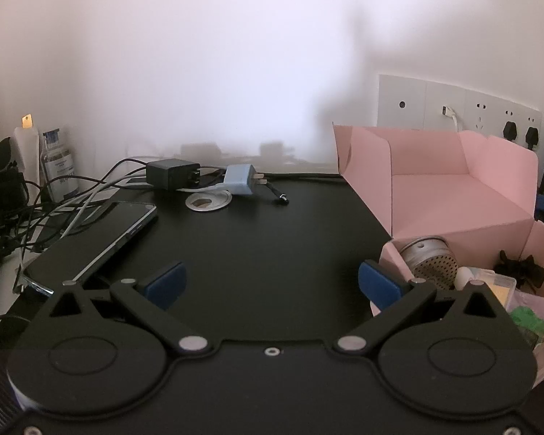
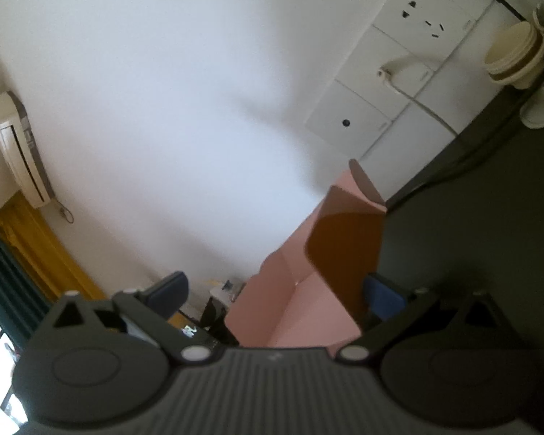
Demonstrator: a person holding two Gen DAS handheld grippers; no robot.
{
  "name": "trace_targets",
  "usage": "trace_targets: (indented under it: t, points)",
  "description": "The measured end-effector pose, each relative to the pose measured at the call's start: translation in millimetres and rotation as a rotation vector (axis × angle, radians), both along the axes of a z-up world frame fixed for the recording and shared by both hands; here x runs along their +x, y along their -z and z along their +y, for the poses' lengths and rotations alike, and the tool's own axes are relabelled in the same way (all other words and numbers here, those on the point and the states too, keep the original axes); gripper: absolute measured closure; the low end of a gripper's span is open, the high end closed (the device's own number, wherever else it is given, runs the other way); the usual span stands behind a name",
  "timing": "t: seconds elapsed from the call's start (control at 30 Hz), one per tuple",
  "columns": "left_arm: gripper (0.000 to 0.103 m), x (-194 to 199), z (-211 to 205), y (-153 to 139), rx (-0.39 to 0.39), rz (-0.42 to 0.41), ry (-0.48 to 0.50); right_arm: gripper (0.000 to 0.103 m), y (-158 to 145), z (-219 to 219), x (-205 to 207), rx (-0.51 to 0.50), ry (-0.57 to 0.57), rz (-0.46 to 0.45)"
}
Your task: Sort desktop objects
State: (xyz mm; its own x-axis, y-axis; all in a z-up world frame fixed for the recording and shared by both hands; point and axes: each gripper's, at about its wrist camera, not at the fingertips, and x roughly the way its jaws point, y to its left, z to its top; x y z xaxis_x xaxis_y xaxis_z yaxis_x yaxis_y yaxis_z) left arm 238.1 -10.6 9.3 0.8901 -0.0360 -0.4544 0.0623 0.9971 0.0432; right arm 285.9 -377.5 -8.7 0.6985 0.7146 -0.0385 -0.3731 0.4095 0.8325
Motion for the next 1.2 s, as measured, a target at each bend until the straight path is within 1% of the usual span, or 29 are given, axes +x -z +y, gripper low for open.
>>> trace_targets:
  t: [0.17,0.2,0.3,0.37,0.43,0.53,0.63,0.8,0.87,0.97,1.03,1.07,1.1,1.13,1.2]
  points:
    - [0.000,0,0,0,-0.001,0.000,0.000,0.001,1,0,-2,-0.013,0.003,-0.004]
    - [0.000,0,0,0,-0.002,0.000,0.000,0.001,2,0,-2,-0.027,0.019,0.014]
    - [0.000,1,0,0,-0.001,-0.001,0.001,0.001,8,3,6,-0.016,0.002,0.049]
    - [0.000,1,0,0,-0.003,0.000,0.001,0.001,11,4,6,0.000,-0.023,0.056]
    - [0.000,1,1,0,-0.002,0.001,0.000,0.001,12,8,7,0.000,-0.055,0.045]
    - [0.000,0,0,0,0.002,-0.002,-0.003,0.001,8,12,4,-0.023,-0.054,0.032]
    - [0.000,0,-1,0,0.005,-0.003,-0.005,0.001,6,9,1,0.012,-0.049,0.028]
    - [0.000,0,0,0,0.005,-0.003,-0.001,0.001,-5,6,-8,-0.014,0.004,-0.038]
    - [0.000,0,0,0,0.006,-0.003,-0.002,0.001,-7,2,-12,-0.001,0.020,-0.067]
    - [0.000,0,0,-1,0.008,-0.004,-0.002,0.001,-18,-7,-24,0.043,0.046,-0.173]
    - [0.000,0,0,-1,0.005,-0.003,-0.001,0.001,-27,-9,-31,0.027,0.031,-0.205]
    - [0.000,0,0,-1,0.004,-0.002,0.000,0.001,-30,-9,-32,0.000,0.015,-0.216]
    - [0.000,1,0,-1,0.002,-0.001,0.001,0.001,-31,-9,-33,-0.031,0.036,-0.221]
    - [0.000,1,1,-1,0.001,0.000,0.001,0.001,-29,-9,-33,-0.056,0.076,-0.214]
    - [0.000,1,1,-1,0.003,-0.001,0.001,0.001,-16,-10,-19,-0.058,0.082,-0.124]
